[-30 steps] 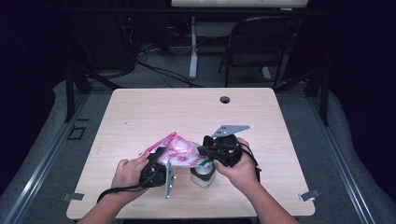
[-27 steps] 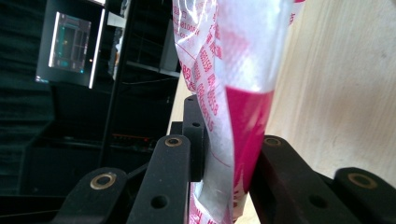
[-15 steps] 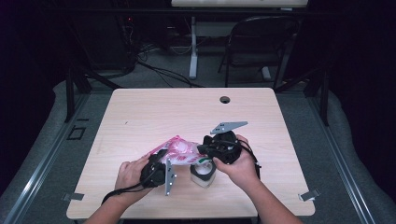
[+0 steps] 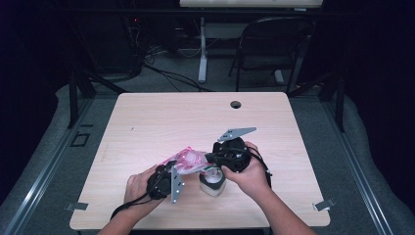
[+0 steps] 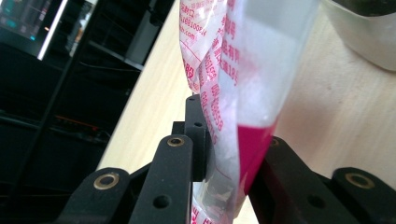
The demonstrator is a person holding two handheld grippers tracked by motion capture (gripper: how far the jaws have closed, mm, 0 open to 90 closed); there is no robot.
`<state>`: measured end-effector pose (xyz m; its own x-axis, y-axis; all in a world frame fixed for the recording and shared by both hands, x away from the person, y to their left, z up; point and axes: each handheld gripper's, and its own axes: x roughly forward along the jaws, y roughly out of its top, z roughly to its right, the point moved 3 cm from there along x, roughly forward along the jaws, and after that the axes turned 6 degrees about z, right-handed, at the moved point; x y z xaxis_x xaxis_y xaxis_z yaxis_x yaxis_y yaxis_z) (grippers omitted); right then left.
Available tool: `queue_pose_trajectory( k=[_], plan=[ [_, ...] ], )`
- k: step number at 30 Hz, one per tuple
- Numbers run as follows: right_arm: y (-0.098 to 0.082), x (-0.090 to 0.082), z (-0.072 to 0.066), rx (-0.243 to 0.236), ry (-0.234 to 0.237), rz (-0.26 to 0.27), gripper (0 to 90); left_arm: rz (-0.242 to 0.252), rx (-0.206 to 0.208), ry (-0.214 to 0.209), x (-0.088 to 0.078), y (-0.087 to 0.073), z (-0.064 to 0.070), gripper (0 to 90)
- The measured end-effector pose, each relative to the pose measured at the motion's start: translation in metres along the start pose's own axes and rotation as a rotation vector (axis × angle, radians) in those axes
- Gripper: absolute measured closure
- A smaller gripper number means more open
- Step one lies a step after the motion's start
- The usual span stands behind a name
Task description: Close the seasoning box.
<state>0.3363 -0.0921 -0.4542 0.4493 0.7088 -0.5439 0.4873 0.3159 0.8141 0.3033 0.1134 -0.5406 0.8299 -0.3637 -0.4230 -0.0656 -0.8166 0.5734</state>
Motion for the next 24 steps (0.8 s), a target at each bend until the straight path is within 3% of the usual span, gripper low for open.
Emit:
queue_pose_trajectory(
  k=[4,9,24],
  plan=[
    [-0.001,0.002,0.000,-0.004,0.002,-0.012,90.0,-0.008,-0.033,-0.022,0.001,-0.002,0.003,82.3],
    [-0.003,0.006,-0.001,-0.005,-0.006,-0.021,90.0,-0.005,-0.111,-0.050,0.003,-0.007,0.008,82.2],
    [-0.006,0.013,-0.004,-0.010,0.004,-0.046,90.0,0.006,-0.251,-0.123,0.009,-0.016,0.018,79.4]
  ],
)
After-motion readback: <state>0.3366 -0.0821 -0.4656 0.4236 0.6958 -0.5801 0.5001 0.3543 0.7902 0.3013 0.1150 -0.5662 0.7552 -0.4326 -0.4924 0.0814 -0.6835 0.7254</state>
